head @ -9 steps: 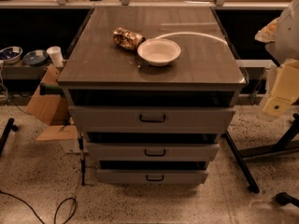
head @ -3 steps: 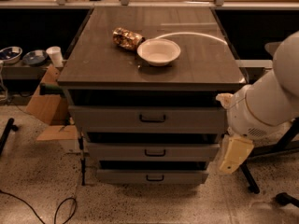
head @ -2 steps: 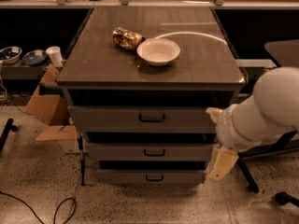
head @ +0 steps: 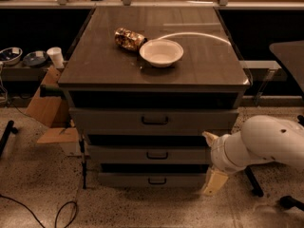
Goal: Open bottom drawer
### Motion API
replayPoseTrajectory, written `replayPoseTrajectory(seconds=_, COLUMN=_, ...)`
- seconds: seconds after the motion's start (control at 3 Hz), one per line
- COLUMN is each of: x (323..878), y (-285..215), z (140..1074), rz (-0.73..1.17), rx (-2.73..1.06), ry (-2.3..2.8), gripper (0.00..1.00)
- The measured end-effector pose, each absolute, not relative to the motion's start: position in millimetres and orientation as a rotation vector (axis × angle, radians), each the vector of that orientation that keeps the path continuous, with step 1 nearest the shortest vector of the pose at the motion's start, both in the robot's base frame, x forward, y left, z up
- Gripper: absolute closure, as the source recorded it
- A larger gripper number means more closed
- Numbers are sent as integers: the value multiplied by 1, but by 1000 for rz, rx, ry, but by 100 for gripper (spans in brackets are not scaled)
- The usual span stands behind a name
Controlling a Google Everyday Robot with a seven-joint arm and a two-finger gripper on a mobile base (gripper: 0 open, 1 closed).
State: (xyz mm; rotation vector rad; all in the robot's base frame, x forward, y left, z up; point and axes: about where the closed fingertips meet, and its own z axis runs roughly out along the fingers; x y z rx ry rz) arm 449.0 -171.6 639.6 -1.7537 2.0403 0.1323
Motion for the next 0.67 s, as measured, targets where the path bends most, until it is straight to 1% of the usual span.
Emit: replayPoseTrajectory(seconds=0.67, x=426, y=-187, z=548, rz=233, rx=-1757, ry=2035, gripper=0)
